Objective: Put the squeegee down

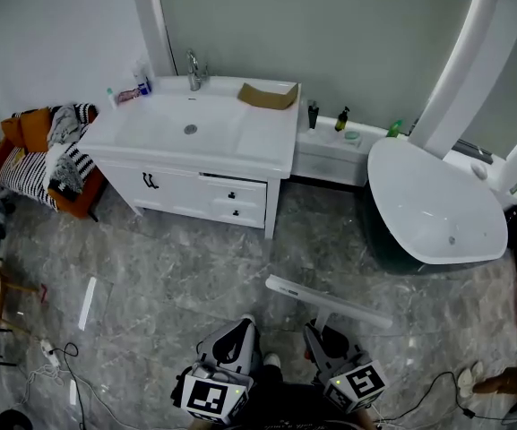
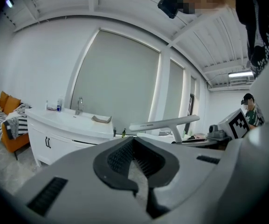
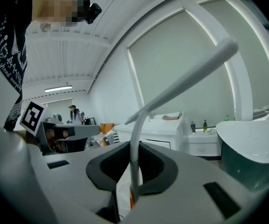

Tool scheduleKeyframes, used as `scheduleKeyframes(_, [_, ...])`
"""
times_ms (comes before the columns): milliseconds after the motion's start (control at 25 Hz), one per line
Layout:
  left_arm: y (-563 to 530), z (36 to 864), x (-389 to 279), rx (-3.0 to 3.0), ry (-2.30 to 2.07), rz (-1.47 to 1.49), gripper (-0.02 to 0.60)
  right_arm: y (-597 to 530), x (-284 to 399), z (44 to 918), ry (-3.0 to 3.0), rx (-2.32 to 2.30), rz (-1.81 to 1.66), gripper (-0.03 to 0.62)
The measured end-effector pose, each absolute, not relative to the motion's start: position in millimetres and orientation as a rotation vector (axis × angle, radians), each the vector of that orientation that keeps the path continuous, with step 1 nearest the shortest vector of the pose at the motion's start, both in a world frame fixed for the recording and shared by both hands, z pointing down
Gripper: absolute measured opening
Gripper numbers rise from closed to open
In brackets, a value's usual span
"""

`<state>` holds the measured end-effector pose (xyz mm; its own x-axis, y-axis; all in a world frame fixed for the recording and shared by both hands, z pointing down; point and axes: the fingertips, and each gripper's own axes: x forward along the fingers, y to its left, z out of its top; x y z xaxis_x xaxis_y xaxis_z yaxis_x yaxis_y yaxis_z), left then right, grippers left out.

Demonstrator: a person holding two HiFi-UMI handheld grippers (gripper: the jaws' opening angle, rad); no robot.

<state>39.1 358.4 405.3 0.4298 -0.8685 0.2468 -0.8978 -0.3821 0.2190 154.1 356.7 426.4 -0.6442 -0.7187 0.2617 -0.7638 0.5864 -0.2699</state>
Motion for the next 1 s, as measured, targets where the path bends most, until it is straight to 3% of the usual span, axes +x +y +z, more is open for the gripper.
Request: scheduleKeyframes(1000, [238,397,-43,2.443,-1.489,0.083,0.005,236,71,419,-2.707,1.356,0.504,0.055])
